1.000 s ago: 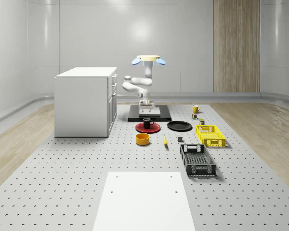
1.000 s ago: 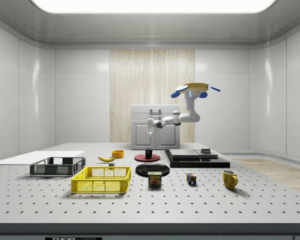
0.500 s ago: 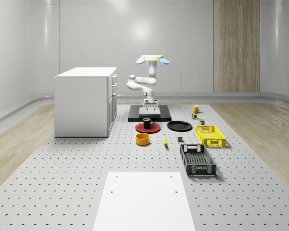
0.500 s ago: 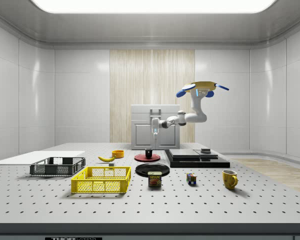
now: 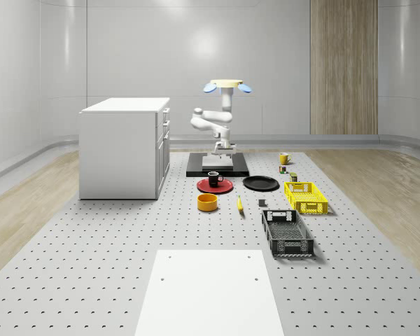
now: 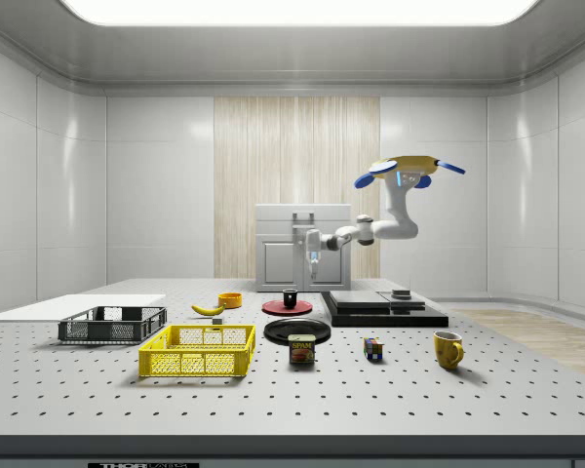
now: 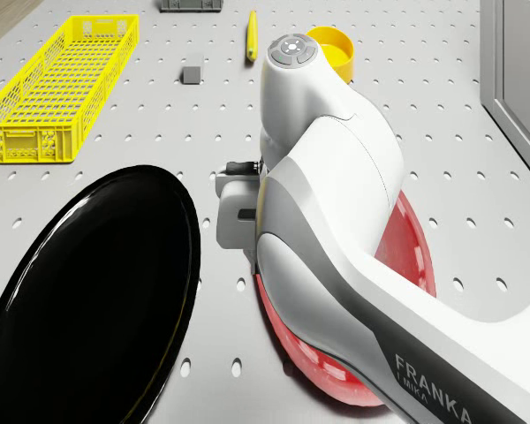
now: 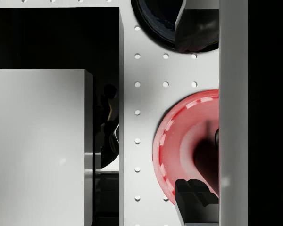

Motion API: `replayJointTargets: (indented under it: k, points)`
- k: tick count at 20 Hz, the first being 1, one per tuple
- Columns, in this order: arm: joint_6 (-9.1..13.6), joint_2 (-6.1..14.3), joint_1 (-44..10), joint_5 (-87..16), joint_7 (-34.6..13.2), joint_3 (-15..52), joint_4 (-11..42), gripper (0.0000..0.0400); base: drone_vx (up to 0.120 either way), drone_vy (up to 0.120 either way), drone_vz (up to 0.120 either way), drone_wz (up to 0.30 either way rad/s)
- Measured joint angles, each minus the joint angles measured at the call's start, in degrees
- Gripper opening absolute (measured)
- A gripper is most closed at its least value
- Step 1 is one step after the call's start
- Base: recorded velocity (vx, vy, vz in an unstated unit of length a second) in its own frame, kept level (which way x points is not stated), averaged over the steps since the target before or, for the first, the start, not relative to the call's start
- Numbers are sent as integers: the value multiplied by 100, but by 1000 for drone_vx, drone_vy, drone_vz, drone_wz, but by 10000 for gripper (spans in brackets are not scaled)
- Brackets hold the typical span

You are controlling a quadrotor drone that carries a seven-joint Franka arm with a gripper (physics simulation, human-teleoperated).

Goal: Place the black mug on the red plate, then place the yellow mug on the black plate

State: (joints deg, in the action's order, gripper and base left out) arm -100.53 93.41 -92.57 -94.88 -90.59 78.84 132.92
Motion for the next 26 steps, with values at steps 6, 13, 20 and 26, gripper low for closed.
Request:
replayJointTargets:
  k: [6, 13, 20, 26]
  points:
    - [-4, 4, -1, 2, 0, -1, 0, 400, -120, 120, 0, 0]
    - [-7, 8, -1, 4, 0, -2, 0, 400, -120, 120, 0, 0]
    - [-9, 10, -2, 5, -1, -3, 0, 400, -120, 120, 0, 0]
    - [-10, 11, -2, 6, -1, -3, 0, 400, -120, 120, 0, 0]
